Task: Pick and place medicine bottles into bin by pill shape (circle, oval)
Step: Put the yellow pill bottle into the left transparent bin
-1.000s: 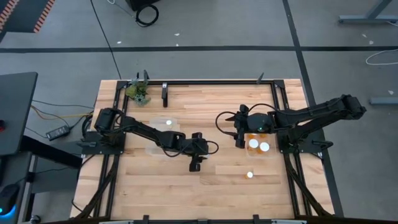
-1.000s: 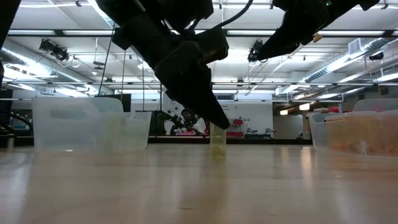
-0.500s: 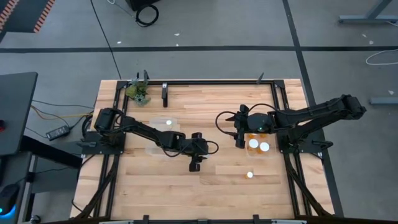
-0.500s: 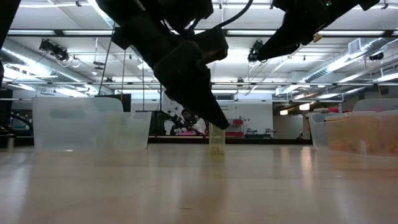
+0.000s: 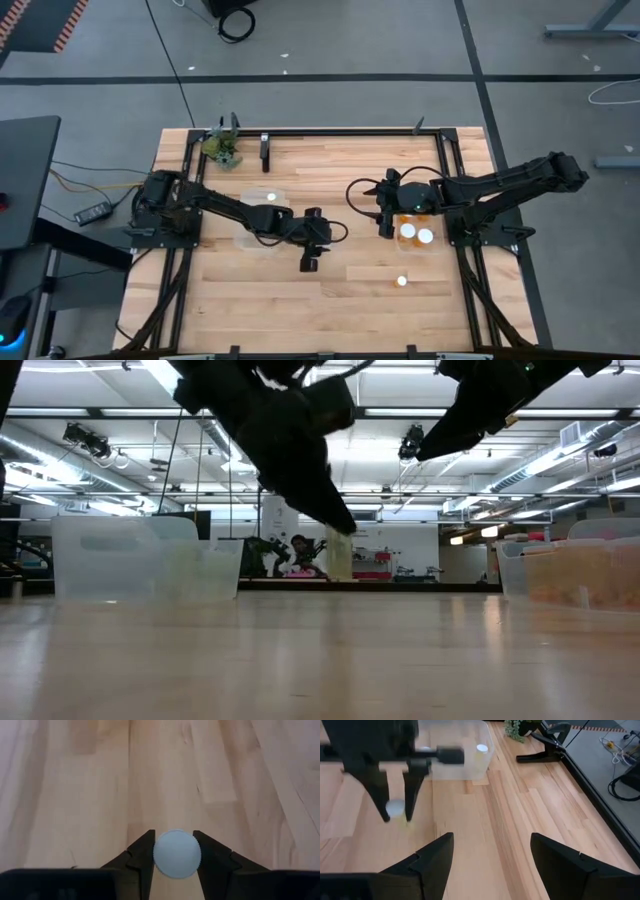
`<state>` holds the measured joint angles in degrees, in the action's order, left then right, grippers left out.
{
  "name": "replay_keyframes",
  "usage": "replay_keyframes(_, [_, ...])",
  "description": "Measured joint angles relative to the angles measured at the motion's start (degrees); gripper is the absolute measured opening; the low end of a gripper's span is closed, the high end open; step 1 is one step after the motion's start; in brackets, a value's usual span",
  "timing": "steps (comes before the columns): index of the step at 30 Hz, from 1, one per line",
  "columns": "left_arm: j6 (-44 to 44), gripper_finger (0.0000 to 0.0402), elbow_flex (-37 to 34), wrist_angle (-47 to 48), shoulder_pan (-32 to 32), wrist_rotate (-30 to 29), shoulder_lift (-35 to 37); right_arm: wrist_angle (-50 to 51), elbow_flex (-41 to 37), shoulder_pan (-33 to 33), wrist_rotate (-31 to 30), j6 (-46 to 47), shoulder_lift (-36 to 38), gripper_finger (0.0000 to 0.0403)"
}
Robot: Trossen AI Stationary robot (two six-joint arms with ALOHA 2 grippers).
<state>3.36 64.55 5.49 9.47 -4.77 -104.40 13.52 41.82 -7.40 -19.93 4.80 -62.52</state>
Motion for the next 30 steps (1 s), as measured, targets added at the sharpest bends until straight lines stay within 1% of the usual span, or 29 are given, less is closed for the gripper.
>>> replay_keyframes(8, [-0.18, 0.0133, -0.04, 5.58, -1.05, -0.14, 6.83, 0.29, 0.0, 0.0, -1.07, 0.13, 0.0, 0.0271])
replay_keyframes(13, [-0.18, 0.0127, -0.04, 8.78, -1.07, -0.14, 10.09, 0.36, 0.0, -0.01, -1.09, 0.35, 0.0, 0.0271])
replay_keyframes(20, [-0.18, 0.0133, -0.04, 12.8, -1.05, -1.12, 12.17, 0.51, 0.0, -0.02, -1.07, 1.01, 0.02, 0.0271])
replay_keyframes(25, [-0.17, 0.0127, -0.07, 15.61, -1.06, -1.41, 13.96, 0.6, 0.0, -0.02, -1.07, 1.58, 0.02, 0.0271])
replay_keyframes(30, [-0.3, 0.0129, -0.04, 18.21, -1.05, -3.51, 16.73, 0.65, 0.0, -0.02, -1.07, 2.07, 0.02, 0.0271])
